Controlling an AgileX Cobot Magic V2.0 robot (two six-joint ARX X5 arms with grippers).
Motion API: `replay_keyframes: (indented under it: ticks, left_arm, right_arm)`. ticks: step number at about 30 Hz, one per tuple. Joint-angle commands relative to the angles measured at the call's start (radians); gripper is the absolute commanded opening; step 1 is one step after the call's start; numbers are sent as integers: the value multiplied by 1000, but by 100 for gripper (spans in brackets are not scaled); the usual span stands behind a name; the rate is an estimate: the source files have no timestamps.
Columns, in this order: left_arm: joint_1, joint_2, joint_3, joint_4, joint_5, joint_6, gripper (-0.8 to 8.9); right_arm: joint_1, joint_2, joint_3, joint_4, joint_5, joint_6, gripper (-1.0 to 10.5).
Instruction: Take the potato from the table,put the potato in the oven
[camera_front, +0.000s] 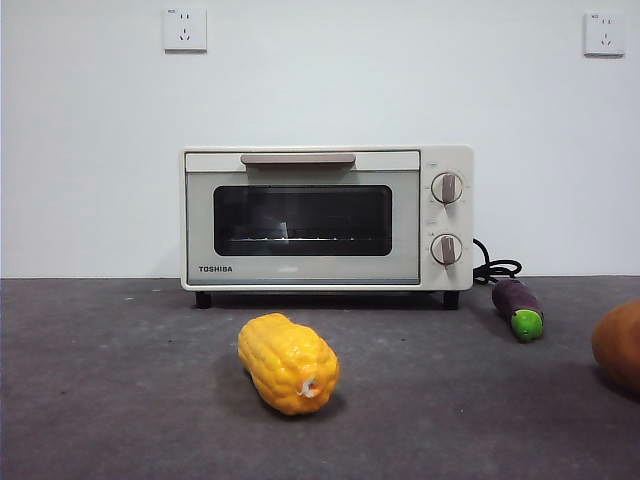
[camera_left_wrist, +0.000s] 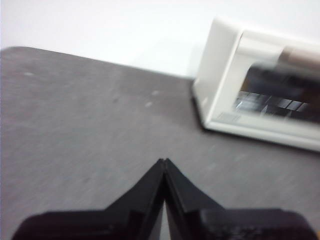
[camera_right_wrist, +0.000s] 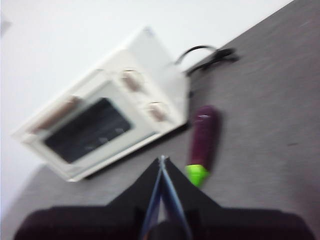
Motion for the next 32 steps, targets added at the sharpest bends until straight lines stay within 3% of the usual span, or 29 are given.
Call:
replay_keyframes:
  ticks: [1,9,14,19,22,26,32]
  left_arm:
    - [3,-1,63,13,58,-150,-6]
    - [3,32,276,-171,139,-357,-6]
    - [3,71,401,-247,211,-363,-6]
    - [3,104,484,-209,364,-373,-6]
    - [3,118,519,-194,390,-403,-6]
    - [3,151,556,-194,428,-430,-6]
    - [3,274,605,-195,525,-431,-6]
  right_arm:
    - [1,-1,66,14,-50,92,-3]
    - [1,32,306,-180,-119,74,-4]
    - [1,108,492,-402,-156,-36,-4]
    - [1,219,679,-579,-156,-240,-3]
    - [1,286,778,-622,-155,-327,-3]
    - [1,361,887,-623,-155,-374,0]
    - [1,470,1014,-651,-166,-380,1]
